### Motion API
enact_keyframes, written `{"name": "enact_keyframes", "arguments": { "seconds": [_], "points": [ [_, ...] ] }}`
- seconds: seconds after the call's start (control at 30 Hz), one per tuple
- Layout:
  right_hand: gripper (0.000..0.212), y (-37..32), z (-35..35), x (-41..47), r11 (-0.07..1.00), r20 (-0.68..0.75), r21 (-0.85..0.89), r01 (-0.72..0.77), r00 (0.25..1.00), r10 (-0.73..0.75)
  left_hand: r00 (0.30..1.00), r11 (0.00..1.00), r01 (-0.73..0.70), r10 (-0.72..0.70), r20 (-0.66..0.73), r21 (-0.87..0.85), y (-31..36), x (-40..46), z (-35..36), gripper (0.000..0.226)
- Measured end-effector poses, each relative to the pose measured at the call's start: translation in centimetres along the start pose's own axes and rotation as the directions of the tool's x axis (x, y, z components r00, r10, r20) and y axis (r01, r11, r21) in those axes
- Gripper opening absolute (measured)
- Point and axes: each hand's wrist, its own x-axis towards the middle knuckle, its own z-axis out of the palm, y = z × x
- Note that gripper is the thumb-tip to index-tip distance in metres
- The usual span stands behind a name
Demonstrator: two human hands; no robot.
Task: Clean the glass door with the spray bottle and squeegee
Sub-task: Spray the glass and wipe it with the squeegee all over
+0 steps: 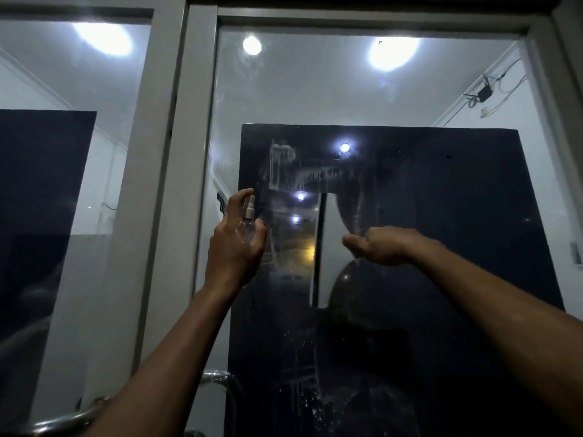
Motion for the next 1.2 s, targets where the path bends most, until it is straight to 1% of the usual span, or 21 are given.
{"name": "enact_keyframes", "arguments": {
  "seconds": [0.1,0.17,0.27,0.33,0.43,0.5,0.57,0.63,0.67,0.73,0.77,0.8,0.87,0.93,1.0,1.07,1.13,1.2],
  "points": [
    [0.077,4.1,0.2,-1.6,0.998,0.011,-0.012,-0.063,0.998,0.063,1.000,0.998,-0.003,0.004,0.028,-0.057,-0.1,-0.3,0.6,0.050],
    [0.074,6.0,0.7,-2.4,0.995,-0.012,-0.032,-0.099,0.995,0.099,1.000,0.998,-0.014,0.015,0.020,-0.053,-0.1,-0.5,0.8,0.050],
    [0.083,7.9,2.0,-3.6,0.983,-0.062,-0.039,-0.178,0.983,0.175,1.000,0.998,-0.019,0.020,0.024,-0.059,0.1,-0.9,0.8,0.049],
    [0.087,8.5,3.0,-4.4,0.980,-0.124,-0.028,-0.199,0.973,0.194,0.999,0.998,-0.017,0.019,0.041,-0.060,0.2,-1.0,0.7,0.050],
    [0.083,8.3,4.0,-5.5,0.989,-0.257,0.020,-0.143,0.956,0.144,0.995,0.997,-0.020,0.027,0.093,-0.071,0.5,-0.9,0.5,0.052],
    [0.083,7.5,3.9,-5.6,0.989,-0.309,0.134,-0.068,0.945,0.107,0.994,0.997,-0.028,0.036,0.107,-0.073,0.7,-0.5,0.5,0.050],
    [0.079,6.2,3.7,-5.5,0.955,-0.329,0.297,0.024,0.941,0.079,0.995,0.998,-0.033,0.038,0.091,-0.058,1.0,0.0,0.8,0.048],
    [0.071,4.8,3.7,-5.2,0.889,-0.353,0.445,0.110,0.934,0.061,0.998,0.999,-0.022,0.024,0.061,-0.038,1.2,0.6,1.1,0.046],
    [0.069,4.3,3.8,-5.1,0.831,-0.353,0.536,0.146,0.933,0.064,0.999,0.999,-0.017,0.018,0.049,-0.030,1.3,0.8,1.2,0.045],
    [0.063,3.4,4.0,-5.3,0.671,-0.309,0.718,0.185,0.949,0.068,0.999,1.000,-0.020,0.020,0.027,-0.009,1.4,1.2,1.3,0.042],
    [0.062,3.2,4.1,-5.4,0.610,-0.288,0.768,0.197,0.956,0.055,1.000,1.000,-0.024,0.024,0.018,0.007,1.3,1.3,1.4,0.040],
    [0.059,3.0,4.1,-5.5,0.573,-0.284,0.791,0.212,0.958,0.038,1.000,0.999,-0.025,0.024,0.010,0.021,1.3,1.4,1.3,0.039],
    [0.054,2.7,4.2,-5.6,0.547,-0.319,0.798,0.252,0.947,0.028,1.000,0.999,-0.009,0.009,-0.006,0.039,1.1,1.4,1.2,0.038],
    [0.055,2.4,4.2,-5.5,0.510,-0.348,0.820,0.261,0.934,0.081,1.000,0.999,-0.003,0.004,-0.025,0.038,0.9,1.4,1.1,0.040],
    [0.050,2.2,3.7,-5.5,0.457,-0.342,0.859,0.232,0.924,0.174,0.999,1.000,-0.019,0.019,-0.035,0.013,0.9,1.3,0.8,0.044],
    [0.050,2.0,3.0,-5.3,0.377,-0.307,0.903,0.206,0.923,0.230,0.999,1.000,-0.030,0.030,-0.022,-0.008,1.0,1.3,0.6,0.048],
    [0.049,1.2,2.1,-4.9,0.267,-0.261,0.944,0.195,0.936,0.236,1.000,1.000,-0.029,0.029,0.009,-0.004,1.0,1.5,0.4,0.047],
    [0.049,-0.1,1.1,-4.1,0.199,-0.239,0.961,0.191,0.936,0.257,0.999,1.000,-0.025,0.025,0.026,0.012,0.9,1.6,0.3,0.044]
  ]
}}
